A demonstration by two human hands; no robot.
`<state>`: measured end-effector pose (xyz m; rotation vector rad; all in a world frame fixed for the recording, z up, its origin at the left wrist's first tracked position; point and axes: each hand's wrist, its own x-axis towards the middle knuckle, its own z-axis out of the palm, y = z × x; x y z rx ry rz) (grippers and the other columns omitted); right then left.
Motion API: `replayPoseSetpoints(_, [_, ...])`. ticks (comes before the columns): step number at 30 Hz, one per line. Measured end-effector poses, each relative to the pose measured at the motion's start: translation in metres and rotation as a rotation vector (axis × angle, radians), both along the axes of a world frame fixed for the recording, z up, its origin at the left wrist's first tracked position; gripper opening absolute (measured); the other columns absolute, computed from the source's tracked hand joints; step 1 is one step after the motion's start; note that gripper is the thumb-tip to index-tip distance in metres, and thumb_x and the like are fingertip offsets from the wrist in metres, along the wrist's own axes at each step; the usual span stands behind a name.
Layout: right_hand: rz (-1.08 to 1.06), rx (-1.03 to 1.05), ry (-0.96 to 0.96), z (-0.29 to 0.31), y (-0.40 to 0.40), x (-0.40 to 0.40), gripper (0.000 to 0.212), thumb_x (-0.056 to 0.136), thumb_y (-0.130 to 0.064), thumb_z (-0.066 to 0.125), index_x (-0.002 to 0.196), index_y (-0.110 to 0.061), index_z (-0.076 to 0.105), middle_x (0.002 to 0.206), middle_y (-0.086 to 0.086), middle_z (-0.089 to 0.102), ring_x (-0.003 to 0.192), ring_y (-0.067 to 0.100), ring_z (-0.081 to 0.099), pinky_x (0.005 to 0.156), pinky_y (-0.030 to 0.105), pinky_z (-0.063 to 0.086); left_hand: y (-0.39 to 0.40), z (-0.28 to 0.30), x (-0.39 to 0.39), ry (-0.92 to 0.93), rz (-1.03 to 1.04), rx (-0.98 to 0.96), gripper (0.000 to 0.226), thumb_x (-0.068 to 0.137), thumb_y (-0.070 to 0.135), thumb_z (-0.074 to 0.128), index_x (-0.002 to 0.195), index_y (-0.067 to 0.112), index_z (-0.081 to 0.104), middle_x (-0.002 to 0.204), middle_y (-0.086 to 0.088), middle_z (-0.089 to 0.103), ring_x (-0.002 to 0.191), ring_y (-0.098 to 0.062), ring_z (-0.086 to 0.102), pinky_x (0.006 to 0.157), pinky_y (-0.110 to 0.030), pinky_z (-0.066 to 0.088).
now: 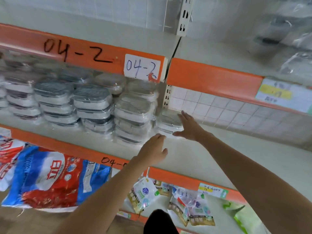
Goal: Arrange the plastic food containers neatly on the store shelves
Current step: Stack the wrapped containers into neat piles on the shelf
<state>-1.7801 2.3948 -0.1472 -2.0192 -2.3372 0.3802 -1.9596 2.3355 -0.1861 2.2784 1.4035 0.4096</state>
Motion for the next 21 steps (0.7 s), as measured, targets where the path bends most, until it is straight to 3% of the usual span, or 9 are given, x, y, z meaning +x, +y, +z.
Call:
replayPoseSetpoints(3, [0.001, -0.013, -0.025, -0.012, 0.037, -0.001, 0.093, 0.085, -0.048, 0.062, 0.152, -0.016, 0.007, 0.159, 0.008, -0.003, 0.146, 0.024, 0.000, 0.117, 0.043, 0.013, 0.015, -0.022, 0.005, -0.041, 0.027, 0.037, 0.049, 0.095, 0.021, 0.048, 0.140, 0.004, 0.038, 0.141, -0.007, 0.042, 0.128, -0.020, 0.043, 0.104, -0.027, 0.034])
replayPoseSetpoints(6, [-0.017, 0.021, -0.028, -0.027, 0.040, -0.004, 0.083, 0.086, -0.042, 0.063, 0.150, -0.021, 0.015, 0.158, 0.005, 0.007, 0.145, 0.024, 0.008, 0.114, 0.045, 0.022, 0.020, -0.027, 0.004, -0.042, 0.067, 0.035, 0.042, 0.094, 0.018, 0.048, 0.133, 0.003, 0.044, 0.134, -0.009, 0.046, 0.122, -0.022, 0.046, 0.100, -0.029, 0.036])
replayPoseSetpoints(10, [-0.004, 0.068, -0.014, -0.027, 0.005, 0.004, 0.074, 0.084, -0.033, 0.066, 0.145, -0.022, 0.025, 0.155, 0.005, 0.016, 0.141, 0.025, 0.016, 0.108, 0.045, 0.028, 0.008, -0.016, -0.002, -0.056, 0.103, 0.011, 0.034, 0.093, 0.015, 0.050, 0.125, 0.005, 0.049, 0.127, -0.006, 0.050, 0.116, -0.020, 0.050, 0.094, -0.027, 0.039])
replayPoseSetpoints(16, [-0.009, -0.009, -0.072, -0.013, -0.062, 0.000, 0.072, 0.089, -0.033, 0.060, 0.147, -0.019, 0.020, 0.155, 0.006, 0.012, 0.142, 0.024, 0.012, 0.107, 0.042, 0.032, -0.028, 0.005, -0.013, -0.093, 0.159, -0.114, 0.026, 0.089, 0.011, 0.052, 0.115, 0.007, 0.055, 0.116, -0.006, 0.054, 0.105, -0.020, 0.053, 0.085, -0.025, 0.041])
replayPoseSetpoints(21, [-0.041, -0.032, -0.130, -0.006, -0.107, -0.007, 0.070, 0.086, -0.034, 0.063, 0.143, -0.018, 0.025, 0.150, 0.009, 0.019, 0.140, 0.025, 0.018, 0.107, 0.040, 0.031, -0.054, 0.019, -0.016, -0.037, 0.178, -0.204, 0.028, 0.089, 0.012, 0.055, 0.115, 0.001, 0.049, 0.113, -0.010, 0.050, 0.101, -0.025, 0.053, 0.079, -0.027, 0.042])
